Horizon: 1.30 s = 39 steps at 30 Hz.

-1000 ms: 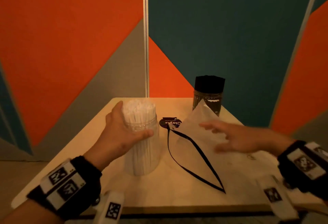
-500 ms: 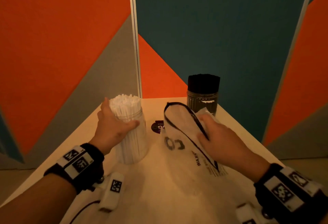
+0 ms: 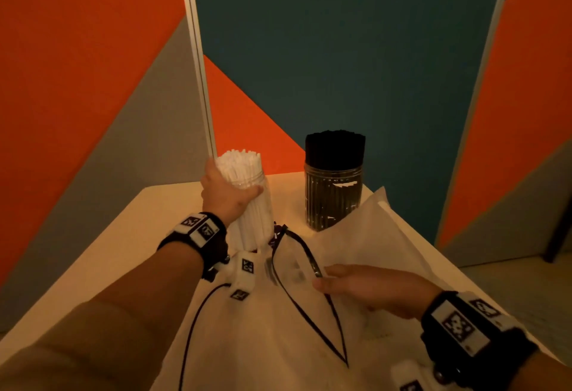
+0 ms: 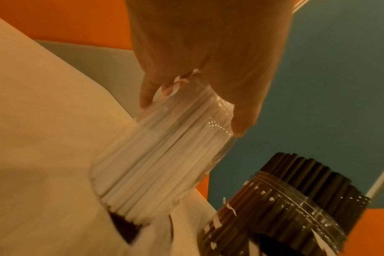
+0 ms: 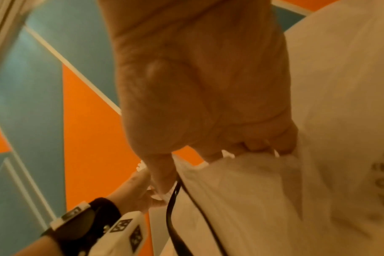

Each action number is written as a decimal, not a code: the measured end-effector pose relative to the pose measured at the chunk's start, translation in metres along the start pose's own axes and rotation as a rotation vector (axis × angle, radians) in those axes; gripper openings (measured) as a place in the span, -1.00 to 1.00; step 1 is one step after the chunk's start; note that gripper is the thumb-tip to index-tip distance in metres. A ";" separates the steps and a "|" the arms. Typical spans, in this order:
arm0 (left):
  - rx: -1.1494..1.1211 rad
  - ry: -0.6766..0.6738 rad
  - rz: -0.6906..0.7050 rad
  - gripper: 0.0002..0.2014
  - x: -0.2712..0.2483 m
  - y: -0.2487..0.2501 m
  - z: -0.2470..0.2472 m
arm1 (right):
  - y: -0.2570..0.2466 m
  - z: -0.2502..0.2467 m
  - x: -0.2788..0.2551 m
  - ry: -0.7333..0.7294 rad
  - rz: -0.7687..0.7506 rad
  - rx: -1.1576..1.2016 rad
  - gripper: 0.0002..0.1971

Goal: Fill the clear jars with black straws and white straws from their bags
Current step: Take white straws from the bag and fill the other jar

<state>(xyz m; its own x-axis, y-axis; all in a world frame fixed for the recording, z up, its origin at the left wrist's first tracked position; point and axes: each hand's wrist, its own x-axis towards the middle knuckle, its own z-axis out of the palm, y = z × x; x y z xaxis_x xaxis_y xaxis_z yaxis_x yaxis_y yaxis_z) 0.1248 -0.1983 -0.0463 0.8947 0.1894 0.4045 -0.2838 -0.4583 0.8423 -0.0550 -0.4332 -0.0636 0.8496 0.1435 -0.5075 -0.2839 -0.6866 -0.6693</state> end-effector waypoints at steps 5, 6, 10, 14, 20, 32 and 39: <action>-0.066 -0.183 0.029 0.26 0.003 0.018 0.041 | 0.017 -0.005 0.000 -0.077 0.025 -0.060 -0.19; -0.103 -0.210 -0.002 0.25 0.001 0.021 0.043 | 0.020 -0.005 0.000 -0.087 0.028 -0.086 -0.15; -0.105 -0.211 -0.238 0.10 -0.023 0.019 0.022 | 0.035 0.001 0.000 -0.050 -0.014 -0.212 0.00; -0.141 -0.360 -0.545 -0.07 -0.079 0.004 -0.020 | 0.052 0.022 -0.011 0.152 -0.185 -0.376 0.11; -0.397 -0.550 -0.758 -0.42 -0.149 -0.012 -0.039 | 0.051 0.071 -0.038 0.477 -0.320 -0.426 0.13; -0.764 -0.774 -0.654 -0.75 -0.193 0.032 -0.037 | 0.014 0.092 -0.040 0.444 -0.253 -0.242 -0.73; 0.520 -0.742 0.599 -0.31 -0.223 0.037 -0.072 | 0.033 0.067 -0.049 0.293 -0.144 0.452 -0.70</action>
<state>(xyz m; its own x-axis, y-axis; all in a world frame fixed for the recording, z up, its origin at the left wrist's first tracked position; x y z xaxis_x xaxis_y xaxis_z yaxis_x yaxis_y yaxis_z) -0.1100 -0.1951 -0.0792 0.6948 -0.6793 0.2363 -0.7189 -0.6465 0.2552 -0.1354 -0.4151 -0.0967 0.9636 -0.0354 -0.2649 -0.2635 -0.2918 -0.9195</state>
